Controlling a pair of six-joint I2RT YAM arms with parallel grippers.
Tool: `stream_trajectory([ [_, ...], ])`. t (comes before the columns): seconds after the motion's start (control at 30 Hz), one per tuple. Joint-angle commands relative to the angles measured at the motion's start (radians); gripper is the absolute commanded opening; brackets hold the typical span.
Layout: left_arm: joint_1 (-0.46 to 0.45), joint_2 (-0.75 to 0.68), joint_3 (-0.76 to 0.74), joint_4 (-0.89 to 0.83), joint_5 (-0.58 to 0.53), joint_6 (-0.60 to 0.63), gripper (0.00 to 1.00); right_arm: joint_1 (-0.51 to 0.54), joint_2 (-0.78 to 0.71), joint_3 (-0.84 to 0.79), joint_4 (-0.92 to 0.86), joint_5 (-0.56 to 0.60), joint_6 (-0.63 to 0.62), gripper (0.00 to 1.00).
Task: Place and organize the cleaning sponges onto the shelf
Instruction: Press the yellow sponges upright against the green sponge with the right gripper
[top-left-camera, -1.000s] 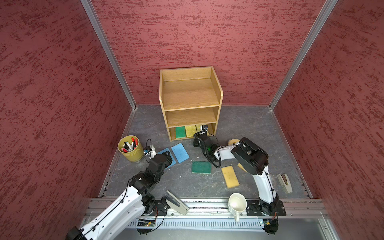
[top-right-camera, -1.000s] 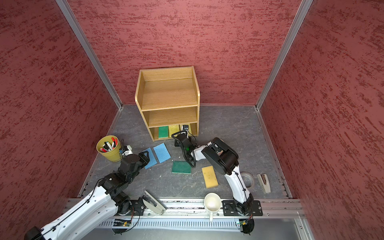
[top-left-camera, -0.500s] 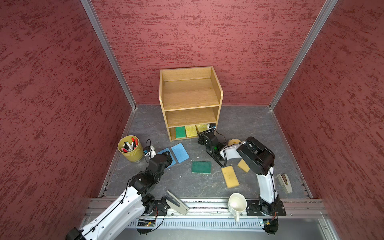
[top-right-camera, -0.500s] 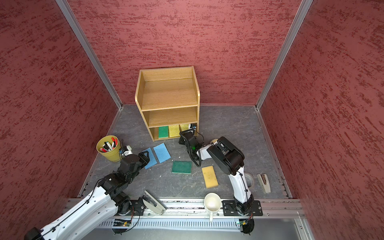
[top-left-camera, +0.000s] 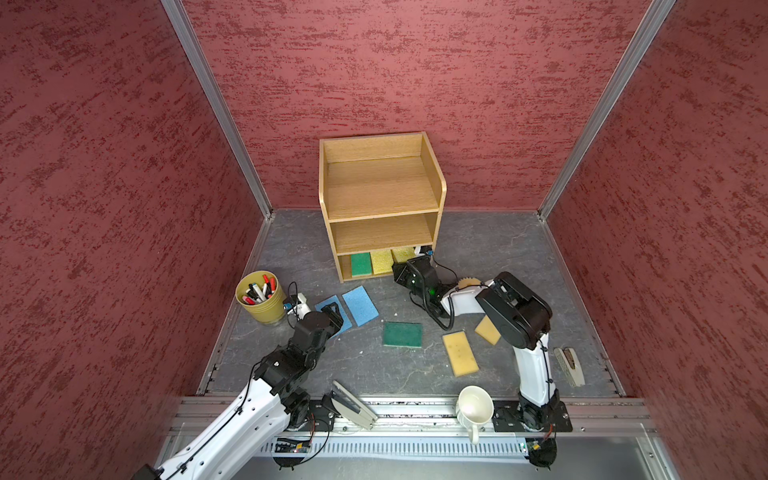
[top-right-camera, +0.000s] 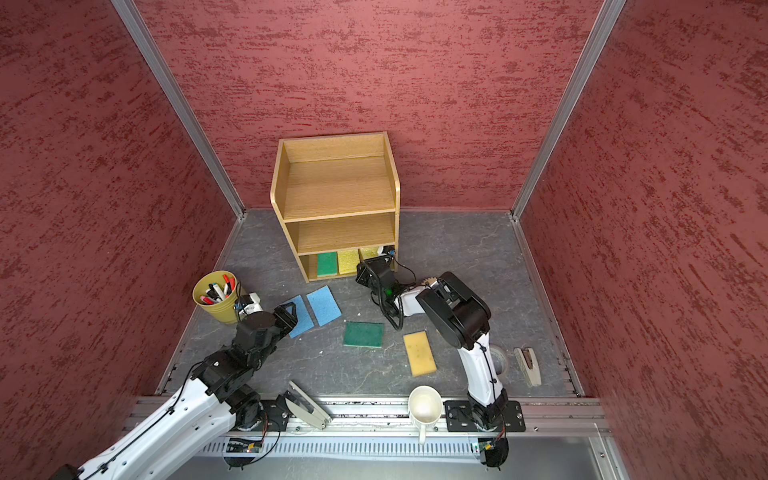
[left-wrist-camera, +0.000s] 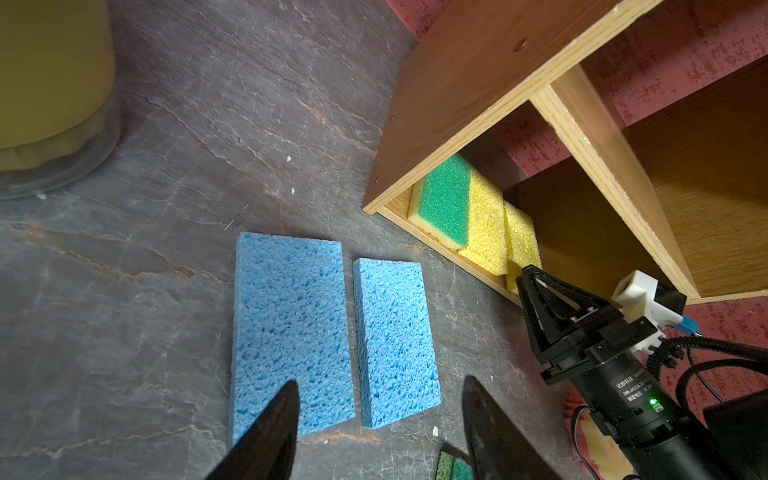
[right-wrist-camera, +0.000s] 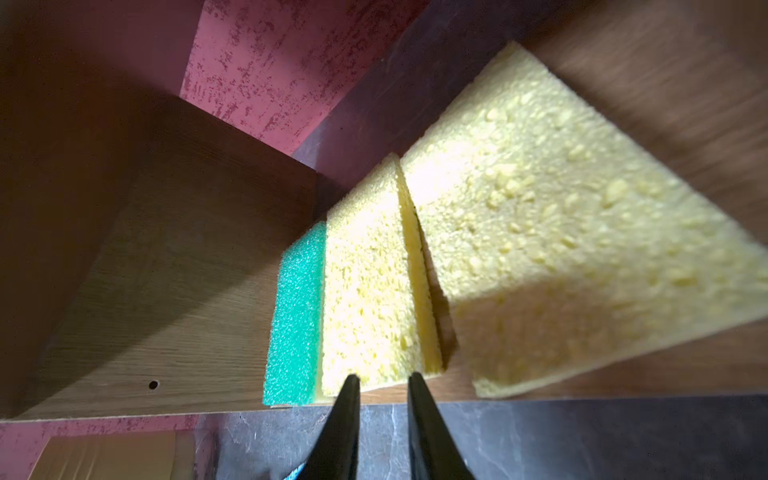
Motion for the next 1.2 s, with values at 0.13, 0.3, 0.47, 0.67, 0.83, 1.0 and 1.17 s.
stream_trajectory([
  [0.13, 0.013, -0.013, -0.018, -0.009, 0.016, 0.006, 0.63, -0.005, 0.043, 0.093, -0.113, 0.012, 0.011, 0.25],
  [0.3, 0.017, -0.027, -0.026, -0.017, 0.019, 0.003, 0.64, 0.005, 0.063, 0.12, -0.13, 0.041, -0.003, 0.27],
  [0.47, 0.019, -0.042, -0.03, -0.029, 0.019, 0.001, 0.64, 0.015, 0.074, 0.158, -0.185, 0.092, -0.021, 0.29],
  [0.67, 0.02, -0.048, -0.035, -0.032, 0.021, -0.004, 0.65, 0.022, 0.083, 0.17, -0.212, 0.124, -0.032, 0.32],
  [0.83, 0.022, -0.047, -0.036, -0.032, 0.024, -0.004, 0.65, 0.028, 0.097, 0.185, -0.223, 0.13, -0.034, 0.34],
  [1.0, 0.021, -0.046, -0.035, -0.034, 0.026, -0.004, 0.65, 0.031, 0.109, 0.193, -0.216, 0.13, -0.027, 0.26],
  [1.17, 0.023, -0.045, -0.037, -0.036, 0.025, -0.008, 0.65, 0.032, 0.1, 0.178, -0.198, 0.127, -0.018, 0.1],
])
